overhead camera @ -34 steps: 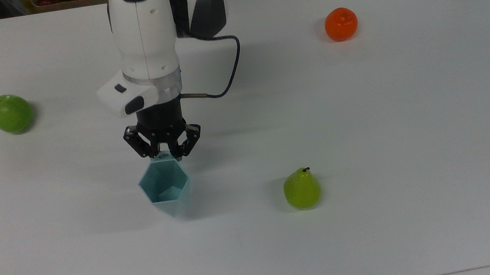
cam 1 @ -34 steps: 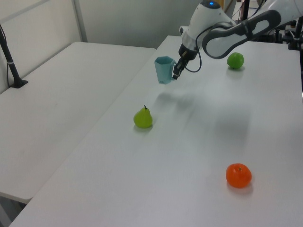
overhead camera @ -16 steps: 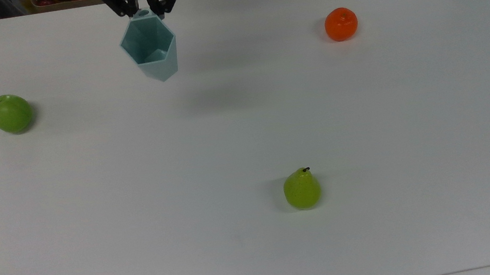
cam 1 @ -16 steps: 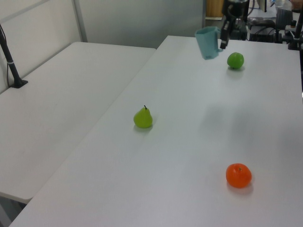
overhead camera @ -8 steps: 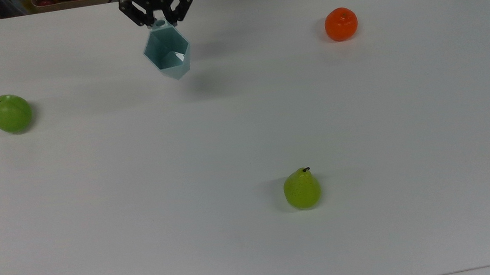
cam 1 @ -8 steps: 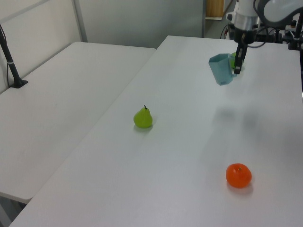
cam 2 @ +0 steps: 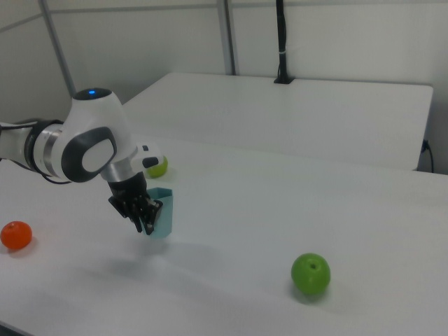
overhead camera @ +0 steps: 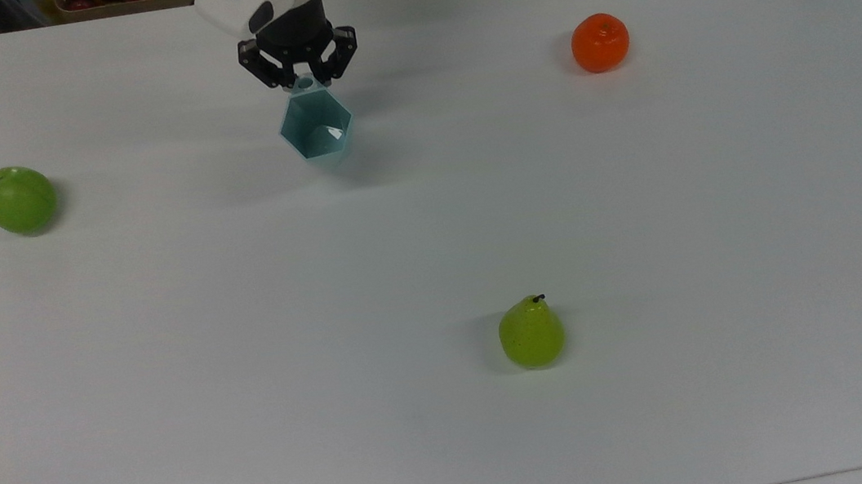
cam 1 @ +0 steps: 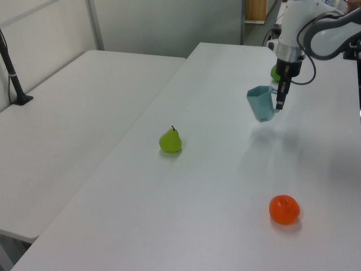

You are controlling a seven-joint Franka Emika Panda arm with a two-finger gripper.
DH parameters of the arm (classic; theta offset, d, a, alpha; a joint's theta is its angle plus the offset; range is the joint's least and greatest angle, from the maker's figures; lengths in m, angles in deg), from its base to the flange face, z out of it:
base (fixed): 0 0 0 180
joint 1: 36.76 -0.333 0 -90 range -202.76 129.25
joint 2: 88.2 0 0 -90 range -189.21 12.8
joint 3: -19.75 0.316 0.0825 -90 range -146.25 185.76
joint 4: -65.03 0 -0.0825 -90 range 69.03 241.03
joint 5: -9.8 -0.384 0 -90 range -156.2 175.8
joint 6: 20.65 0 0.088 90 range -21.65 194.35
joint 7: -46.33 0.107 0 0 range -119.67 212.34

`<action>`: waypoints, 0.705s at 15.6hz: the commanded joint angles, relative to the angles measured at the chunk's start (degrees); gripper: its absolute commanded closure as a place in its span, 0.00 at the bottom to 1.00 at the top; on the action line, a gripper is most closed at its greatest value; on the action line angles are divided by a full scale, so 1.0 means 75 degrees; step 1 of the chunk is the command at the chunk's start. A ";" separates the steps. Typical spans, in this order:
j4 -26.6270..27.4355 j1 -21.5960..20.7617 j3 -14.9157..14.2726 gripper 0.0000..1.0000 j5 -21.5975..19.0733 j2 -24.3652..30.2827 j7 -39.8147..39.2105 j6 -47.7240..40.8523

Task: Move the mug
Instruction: 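Lower the mug onto the table beside its new spot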

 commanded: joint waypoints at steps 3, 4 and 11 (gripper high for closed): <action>0.0307 -0.0175 -0.0015 1.00 0.0110 -0.0394 -0.0059 0.0500; 0.0307 -0.0187 -0.0038 1.00 0.0110 -0.0418 -0.0059 0.0512; 0.0296 -0.0187 -0.0015 0.81 0.0110 -0.0453 0.0093 0.0406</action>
